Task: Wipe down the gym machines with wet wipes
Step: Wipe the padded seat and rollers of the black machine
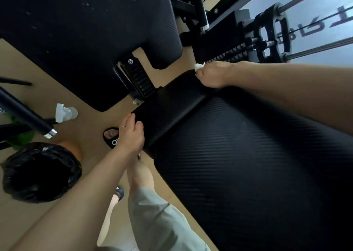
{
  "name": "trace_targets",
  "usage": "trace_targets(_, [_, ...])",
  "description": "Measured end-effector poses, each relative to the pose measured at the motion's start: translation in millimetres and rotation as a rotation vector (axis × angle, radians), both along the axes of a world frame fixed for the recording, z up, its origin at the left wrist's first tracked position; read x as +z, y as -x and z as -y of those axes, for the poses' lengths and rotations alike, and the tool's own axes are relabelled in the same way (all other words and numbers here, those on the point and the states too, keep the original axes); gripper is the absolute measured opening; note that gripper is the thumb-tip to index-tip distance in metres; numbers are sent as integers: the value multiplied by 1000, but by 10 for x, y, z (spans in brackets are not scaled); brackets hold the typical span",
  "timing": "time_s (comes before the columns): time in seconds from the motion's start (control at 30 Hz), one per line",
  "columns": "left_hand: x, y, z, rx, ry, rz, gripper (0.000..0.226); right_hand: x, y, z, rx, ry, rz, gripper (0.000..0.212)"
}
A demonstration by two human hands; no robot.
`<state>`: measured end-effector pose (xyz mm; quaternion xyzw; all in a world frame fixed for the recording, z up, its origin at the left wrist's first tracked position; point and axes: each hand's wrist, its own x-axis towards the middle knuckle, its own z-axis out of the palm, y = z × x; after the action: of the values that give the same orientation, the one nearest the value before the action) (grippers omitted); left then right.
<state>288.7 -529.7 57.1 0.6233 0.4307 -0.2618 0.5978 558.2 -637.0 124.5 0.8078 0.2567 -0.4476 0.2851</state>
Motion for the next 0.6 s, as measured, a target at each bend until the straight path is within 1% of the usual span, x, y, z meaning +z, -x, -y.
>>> trace_targets(0.03, [-3,-7,-4,2,4,-6,53,86,-9,58,-17,-4,2,38])
trace_targets(0.13, [-10,-3,-12,-8,2,-13,53,385,7,214,76,-32,-1,42])
trace_targets(0.2, [-5,10,-8,-13,12,-6,53,546,59,314,81,-67,-9,45])
trace_targets(0.27, [-6,18,-6,-7,22,-6,52,640,122,384,101,-44,0,44])
trace_targets(0.3, [-10,16,-5,-6,21,-10,52,666,124,391,140,-30,-7,45])
trace_targets(0.4, [-22,8,0,-13,3,-14,53,694,102,360,110,-33,-43,48])
trace_targets(0.5, [-25,16,2,-22,7,-7,52,663,199,291,109,-106,-68,49])
trace_targets(0.57, [-50,15,-1,-24,-1,2,52,705,496,112,151,-155,-165,49])
trace_targets(0.6, [-70,17,-2,-18,-1,2,52,708,716,2,184,-175,-268,47])
